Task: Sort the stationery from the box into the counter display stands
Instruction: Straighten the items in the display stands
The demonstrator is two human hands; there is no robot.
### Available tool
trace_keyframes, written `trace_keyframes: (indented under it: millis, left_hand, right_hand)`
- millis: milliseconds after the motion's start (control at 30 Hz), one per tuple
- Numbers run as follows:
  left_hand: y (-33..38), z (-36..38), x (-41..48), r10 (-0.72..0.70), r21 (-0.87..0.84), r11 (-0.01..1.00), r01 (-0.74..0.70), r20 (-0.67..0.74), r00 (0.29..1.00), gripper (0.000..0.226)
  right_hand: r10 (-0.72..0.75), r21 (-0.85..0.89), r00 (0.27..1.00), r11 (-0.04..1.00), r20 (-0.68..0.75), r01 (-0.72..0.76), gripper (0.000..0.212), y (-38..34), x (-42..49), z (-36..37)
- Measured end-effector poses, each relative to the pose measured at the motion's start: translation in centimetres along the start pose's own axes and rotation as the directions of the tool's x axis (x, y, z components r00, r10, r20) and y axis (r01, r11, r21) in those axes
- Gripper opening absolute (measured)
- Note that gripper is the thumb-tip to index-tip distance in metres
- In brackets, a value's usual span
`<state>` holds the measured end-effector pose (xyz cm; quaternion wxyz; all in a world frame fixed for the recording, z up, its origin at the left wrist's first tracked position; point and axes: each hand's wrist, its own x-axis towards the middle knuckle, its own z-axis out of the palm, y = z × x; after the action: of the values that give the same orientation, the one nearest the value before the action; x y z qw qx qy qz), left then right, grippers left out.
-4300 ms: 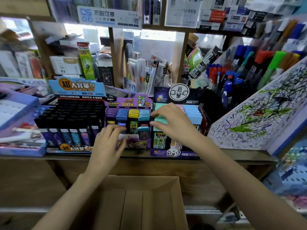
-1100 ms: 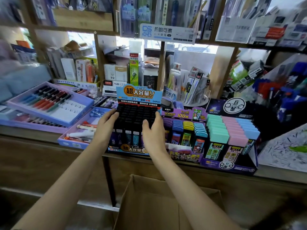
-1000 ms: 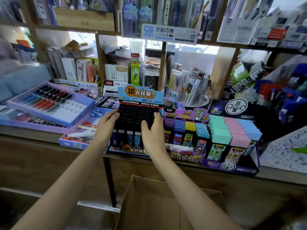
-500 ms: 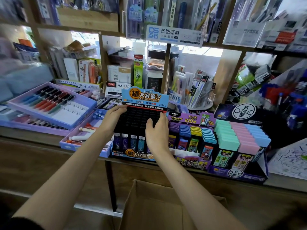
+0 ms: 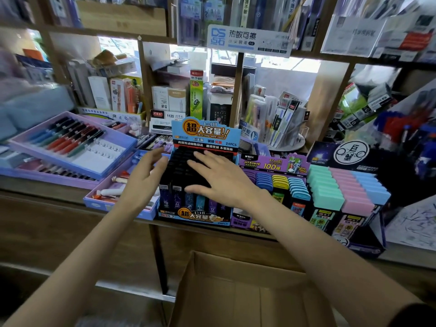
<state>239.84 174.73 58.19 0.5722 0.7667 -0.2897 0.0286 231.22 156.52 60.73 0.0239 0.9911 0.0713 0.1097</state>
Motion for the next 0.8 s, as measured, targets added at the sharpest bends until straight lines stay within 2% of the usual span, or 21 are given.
trace_keyframes:
  millis: [200, 333, 433, 500, 567, 600, 700, 733, 800]
  left_hand:
    - [-0.6, 2.3, -2.4, 0.096, 0.047, 0.995, -0.088, -0.206, 0.974, 0.033]
    - [-0.3, 3.6, -2.0, 0.206, 0.192, 0.969, -0.155, -0.285, 0.936, 0.028]
    - [0.0, 4.3, -1.9, 0.179, 0.167, 0.977, -0.133, -0.297, 0.938, 0.033]
    - [0.1, 4.5, -2.1, 0.128, 0.111, 0.988, -0.104, -0.236, 0.963, 0.042]
    - [0.2, 4.6, -2.6, 0.076, 0.068, 0.996, -0.064, -0.194, 0.978, 0.051]
    - [0.2, 4.7, -3.1, 0.064, 0.074, 0.996, -0.049, -0.22, 0.973, 0.054]
    - [-0.3, 4.8, -6.0, 0.164, 0.225, 0.97, -0.089, -0.342, 0.925, 0.044]
    - [-0.6, 5.0, -7.2, 0.239, 0.332, 0.935, -0.126, -0.327, 0.914, 0.039]
    - [-1.3, 5.5, -9.0, 0.341, 0.519, 0.829, -0.208, -0.174, 0.924, 0.038]
  right_hand:
    - [0.023, -0.014, 0.999, 1.0, -0.043, -0.024, 0.06, 0.3, 0.1, 0.9]
    - [0.031, -0.023, 0.999, 0.999, -0.034, -0.031, 0.06, 0.2, 0.2, 0.9]
    - [0.034, -0.017, 0.999, 0.999, -0.013, -0.035, 0.061, 0.3, 0.2, 0.8]
    - [0.023, 0.021, 1.0, 1.0, 0.0, -0.023, 0.061, 0.3, 0.1, 0.4]
    - [-0.002, 0.053, 1.0, 0.999, -0.023, 0.003, 0.062, 0.4, -0.4, -0.2]
    - [-0.013, 0.056, 0.998, 0.998, -0.055, 0.016, 0.06, 0.4, -1.0, -0.5]
    - [-0.021, 0.078, 0.983, 0.996, -0.183, 0.036, 0.052, -0.1, -4.5, -0.6]
    - [-0.012, 0.092, 0.975, 0.995, -0.22, 0.033, 0.05, -0.4, -6.2, -0.4]
    - [0.006, 0.097, 0.96, 0.995, -0.279, 0.022, 0.045, -0.8, -9.8, 0.3]
